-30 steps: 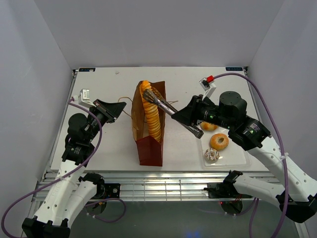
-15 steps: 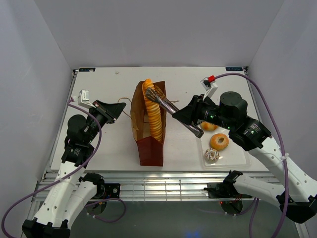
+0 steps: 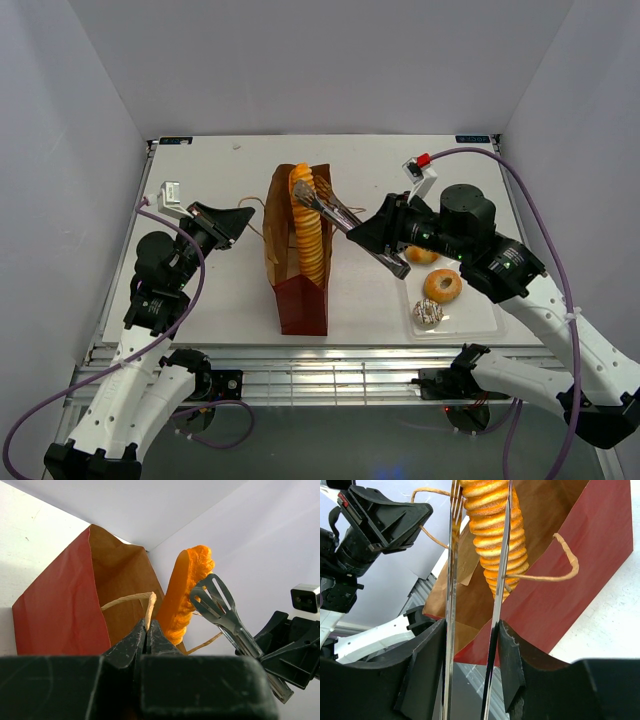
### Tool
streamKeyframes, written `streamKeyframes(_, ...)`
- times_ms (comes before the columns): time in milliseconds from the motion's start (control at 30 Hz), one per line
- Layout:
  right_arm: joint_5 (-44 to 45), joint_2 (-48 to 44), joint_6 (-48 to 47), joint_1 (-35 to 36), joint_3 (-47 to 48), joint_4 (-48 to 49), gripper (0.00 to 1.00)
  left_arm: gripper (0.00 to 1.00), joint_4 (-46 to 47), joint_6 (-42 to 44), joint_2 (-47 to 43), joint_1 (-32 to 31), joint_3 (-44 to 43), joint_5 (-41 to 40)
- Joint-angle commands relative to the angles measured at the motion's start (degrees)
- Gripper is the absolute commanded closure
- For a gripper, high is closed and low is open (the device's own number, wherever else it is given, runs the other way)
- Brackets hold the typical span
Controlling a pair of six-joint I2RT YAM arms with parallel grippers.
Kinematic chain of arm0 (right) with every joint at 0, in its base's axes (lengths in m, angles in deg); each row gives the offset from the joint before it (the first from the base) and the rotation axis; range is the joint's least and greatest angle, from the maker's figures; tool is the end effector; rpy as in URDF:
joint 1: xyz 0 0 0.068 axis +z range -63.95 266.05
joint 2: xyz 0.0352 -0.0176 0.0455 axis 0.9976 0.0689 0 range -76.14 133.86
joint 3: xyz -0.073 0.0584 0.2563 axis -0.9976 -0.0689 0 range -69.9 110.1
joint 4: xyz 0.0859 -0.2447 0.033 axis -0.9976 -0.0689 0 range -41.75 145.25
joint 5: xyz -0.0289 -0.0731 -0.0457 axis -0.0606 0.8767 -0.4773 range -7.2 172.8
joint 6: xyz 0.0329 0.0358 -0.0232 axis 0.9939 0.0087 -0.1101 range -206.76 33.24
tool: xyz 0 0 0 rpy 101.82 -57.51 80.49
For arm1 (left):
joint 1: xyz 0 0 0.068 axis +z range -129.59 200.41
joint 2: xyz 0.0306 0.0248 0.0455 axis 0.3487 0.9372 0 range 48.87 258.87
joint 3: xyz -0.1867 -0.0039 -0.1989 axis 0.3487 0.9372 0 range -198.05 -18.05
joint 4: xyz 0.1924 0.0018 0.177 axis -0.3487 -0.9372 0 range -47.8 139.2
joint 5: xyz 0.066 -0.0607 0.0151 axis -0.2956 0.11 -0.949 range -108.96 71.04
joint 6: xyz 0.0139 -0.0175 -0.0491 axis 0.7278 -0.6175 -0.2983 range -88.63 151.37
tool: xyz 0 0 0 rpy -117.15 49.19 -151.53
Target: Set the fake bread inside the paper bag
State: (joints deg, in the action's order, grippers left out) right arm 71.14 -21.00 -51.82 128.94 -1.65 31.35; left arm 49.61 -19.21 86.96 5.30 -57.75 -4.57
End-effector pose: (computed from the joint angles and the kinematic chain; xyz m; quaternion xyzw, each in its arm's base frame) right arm 0.1423 0.1421 0.4238 -0.1178 0.7601 0.4593 0.4443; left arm 0.1559 -0.0512 0.3469 -0.1241 0.6838 -0.4602 0.5525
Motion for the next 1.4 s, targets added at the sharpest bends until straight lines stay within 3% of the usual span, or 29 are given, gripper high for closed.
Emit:
streamKeyframes(0, 0.4, 0.4, -1.0, 0.3, 2.9, 2.8, 0.51, 0.96, 0.2, 0.4, -0.4, -0.2, 0.1, 0.5)
streamKeyframes(967, -2.0, -0.2, -2.7, 0.3, 4.3, -1.2, 0.48, 0.97, 0.6, 0.3, -0.8, -0.1, 1.3, 0.7)
streamKeyframes(1367, -5.5, -4.1, -4.4, 0.4, 5.2, -10.3, 0.47, 0.97, 0.1, 0.2, -1.3, -0.1, 1.2, 0.4)
